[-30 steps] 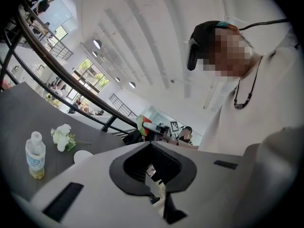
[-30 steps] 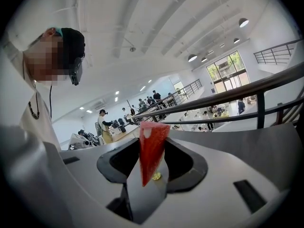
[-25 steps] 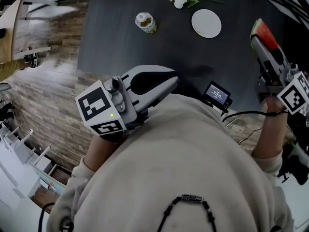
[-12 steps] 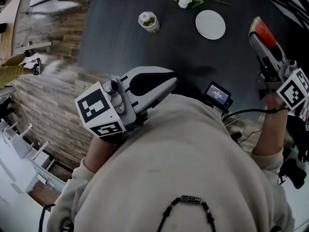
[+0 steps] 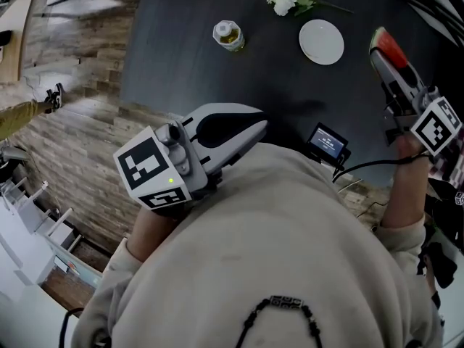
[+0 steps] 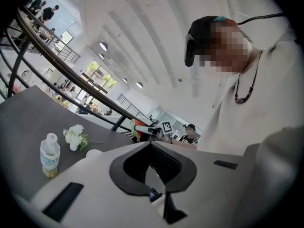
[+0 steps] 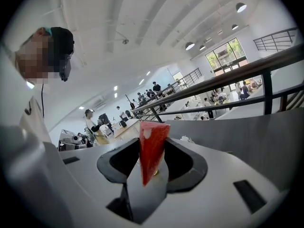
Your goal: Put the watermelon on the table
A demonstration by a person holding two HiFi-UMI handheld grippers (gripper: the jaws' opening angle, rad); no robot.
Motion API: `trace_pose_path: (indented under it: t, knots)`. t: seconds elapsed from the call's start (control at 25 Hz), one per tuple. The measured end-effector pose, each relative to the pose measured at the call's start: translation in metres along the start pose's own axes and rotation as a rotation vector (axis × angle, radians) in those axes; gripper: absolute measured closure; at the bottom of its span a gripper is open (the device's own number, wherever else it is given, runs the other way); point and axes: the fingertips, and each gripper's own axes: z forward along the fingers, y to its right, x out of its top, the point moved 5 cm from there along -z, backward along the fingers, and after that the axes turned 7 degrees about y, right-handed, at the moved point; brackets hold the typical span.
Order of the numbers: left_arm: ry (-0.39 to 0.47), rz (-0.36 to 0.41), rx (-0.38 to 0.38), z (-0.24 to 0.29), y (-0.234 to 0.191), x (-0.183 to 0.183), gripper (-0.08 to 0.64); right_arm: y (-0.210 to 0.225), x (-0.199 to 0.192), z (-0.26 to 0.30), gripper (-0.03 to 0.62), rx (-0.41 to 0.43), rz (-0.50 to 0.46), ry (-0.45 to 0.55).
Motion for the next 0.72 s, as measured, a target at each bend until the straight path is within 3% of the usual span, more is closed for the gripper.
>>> trace_pose_path:
  t: [0.36, 0.72]
  knots:
    - [0.011, -0.010, 0.026, -0.008, -0.005, -0.001, 0.554, 0.018, -0.017, 0.027, 0.411, 0.001, 0.009, -0.058]
    - [0.025, -0.015, 0.061, -0.021, -0.008, 0.000, 0.554, 0.049, -0.053, 0.042, 0.411, -0.052, 0.058, -0.130]
